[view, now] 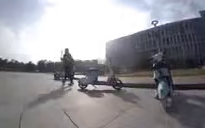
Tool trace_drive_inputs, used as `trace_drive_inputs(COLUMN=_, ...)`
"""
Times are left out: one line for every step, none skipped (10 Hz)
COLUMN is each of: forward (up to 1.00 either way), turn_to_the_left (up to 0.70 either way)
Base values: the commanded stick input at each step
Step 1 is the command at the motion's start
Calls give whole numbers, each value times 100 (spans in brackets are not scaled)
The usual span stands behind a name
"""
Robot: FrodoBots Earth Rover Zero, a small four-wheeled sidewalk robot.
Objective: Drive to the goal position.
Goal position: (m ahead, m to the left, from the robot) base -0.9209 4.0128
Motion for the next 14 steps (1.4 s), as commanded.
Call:
trace_drive_inputs(forward=85, turn_to_the_left=34)
trace_drive_inputs(forward=85, turn_to_the_left=34)
trace_drive_inputs(forward=85, turn_to_the_left=34)
trace_drive_inputs(forward=85, turn_to_the_left=34)
trace_drive_inputs(forward=85, turn_to_the_left=34)
trace_drive_inputs(forward=85, turn_to_the_left=34)
trace_drive_inputs(forward=85, turn_to_the_left=34)
trace_drive_inputs(forward=85, turn_to_the_left=34)
trace_drive_inputs(forward=85, turn_to_the_left=34)
trace_drive_inputs(forward=85, turn_to_the_left=34)
trace_drive_inputs(forward=85, turn_to_the_left=34)
trace_drive_inputs(forward=85, turn_to_the_left=34)
trace_drive_inputs(forward=85, turn_to_the_left=34)
trace_drive_inputs(forward=85, turn_to_the_left=34)
